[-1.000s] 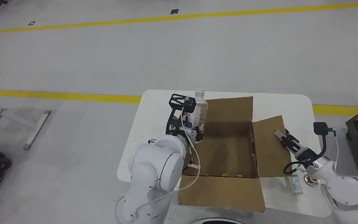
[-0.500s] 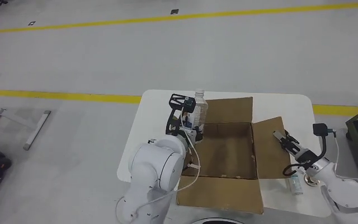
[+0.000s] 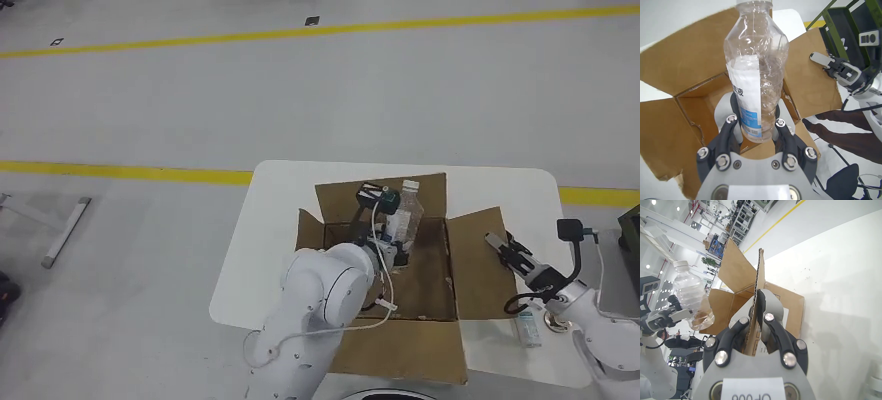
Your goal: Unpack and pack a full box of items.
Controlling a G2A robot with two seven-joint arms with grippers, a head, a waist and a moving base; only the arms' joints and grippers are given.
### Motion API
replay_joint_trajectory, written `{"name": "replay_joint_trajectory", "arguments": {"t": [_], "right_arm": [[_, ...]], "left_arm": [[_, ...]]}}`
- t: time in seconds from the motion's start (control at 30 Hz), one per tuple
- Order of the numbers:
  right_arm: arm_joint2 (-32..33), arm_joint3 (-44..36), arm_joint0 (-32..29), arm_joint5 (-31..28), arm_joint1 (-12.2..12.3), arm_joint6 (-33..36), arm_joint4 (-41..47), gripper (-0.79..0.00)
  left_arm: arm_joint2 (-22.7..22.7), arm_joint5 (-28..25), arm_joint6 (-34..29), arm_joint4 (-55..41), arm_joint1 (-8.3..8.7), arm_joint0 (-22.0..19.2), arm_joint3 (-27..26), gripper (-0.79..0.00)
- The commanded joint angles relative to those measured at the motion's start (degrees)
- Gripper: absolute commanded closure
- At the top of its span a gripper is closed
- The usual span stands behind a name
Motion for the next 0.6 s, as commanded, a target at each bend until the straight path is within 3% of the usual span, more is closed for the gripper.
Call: {"name": "replay_joint_trajectory", "arguments": {"t": [0.0,0.23,0.57], "right_arm": [[0.05,-0.05,-0.07,-0.02,0.02,-0.02,0.03,0.0],[-0.04,0.0,-0.15,-0.3,0.07,-0.08,0.18,0.0],[0.25,-0.66,0.24,-0.9,0.22,1.62,2.19,0.0]], "left_arm": [[0.36,0.94,0.27,-0.86,-0.13,-0.29,1.78,0.0],[-1.9,3.16,2.98,-9.35,-0.32,0.51,8.3,0.0],[-2.06,3.17,2.98,-10.16,-0.32,0.5,8.7,0.0]]}}
